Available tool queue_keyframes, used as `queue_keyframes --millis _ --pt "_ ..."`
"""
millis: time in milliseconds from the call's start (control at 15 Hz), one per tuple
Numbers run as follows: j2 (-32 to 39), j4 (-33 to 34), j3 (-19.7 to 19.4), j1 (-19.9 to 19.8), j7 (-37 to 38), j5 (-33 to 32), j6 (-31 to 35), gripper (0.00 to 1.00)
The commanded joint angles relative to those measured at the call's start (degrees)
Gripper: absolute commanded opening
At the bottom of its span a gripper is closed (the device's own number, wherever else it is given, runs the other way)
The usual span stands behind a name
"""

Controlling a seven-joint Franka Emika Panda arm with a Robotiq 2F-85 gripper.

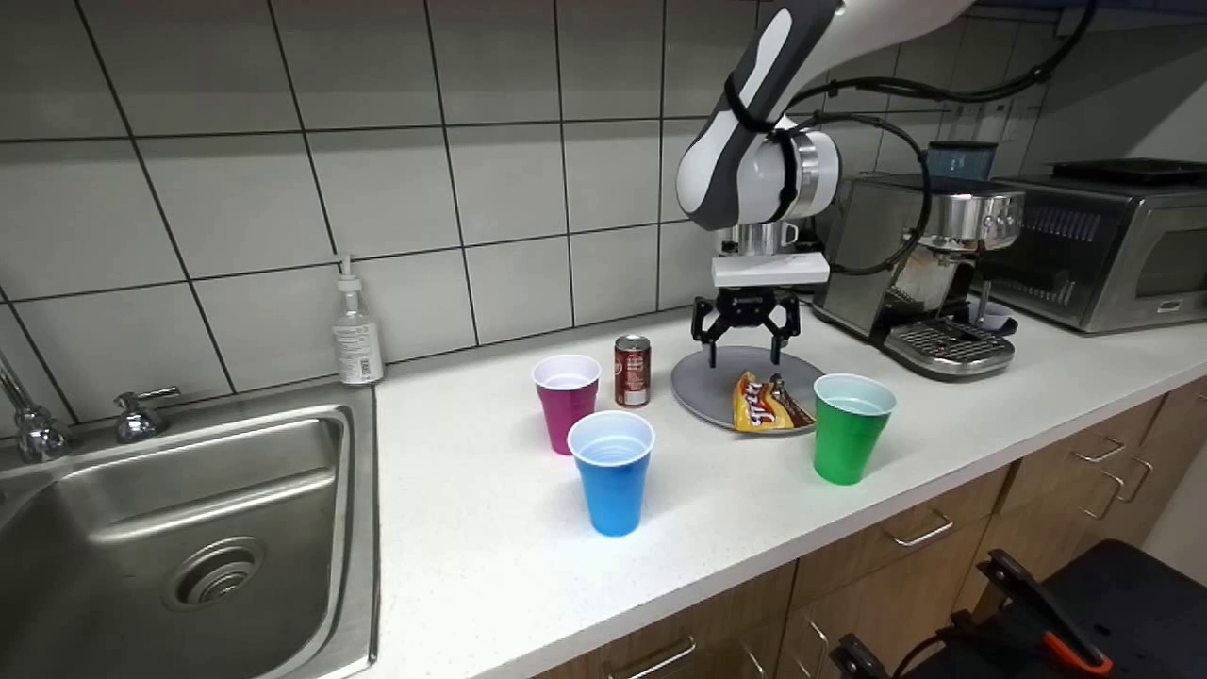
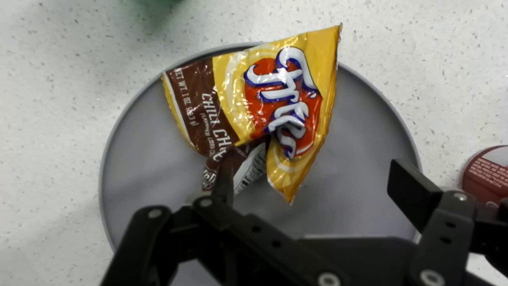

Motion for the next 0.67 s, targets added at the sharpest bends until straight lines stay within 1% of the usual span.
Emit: queue_keyframes --millis 0,267,600 --pt "-3.72 -4.09 -0.57 0.14 2.65 -0.49 1.11 1.0" --pt "-5.67 -6.71 -1.06 0.11 4.01 -0.54 1.92 1.0" --pt "-6.32 -8.14 -1.38 -0.13 5.37 -0.2 1.57 1.0"
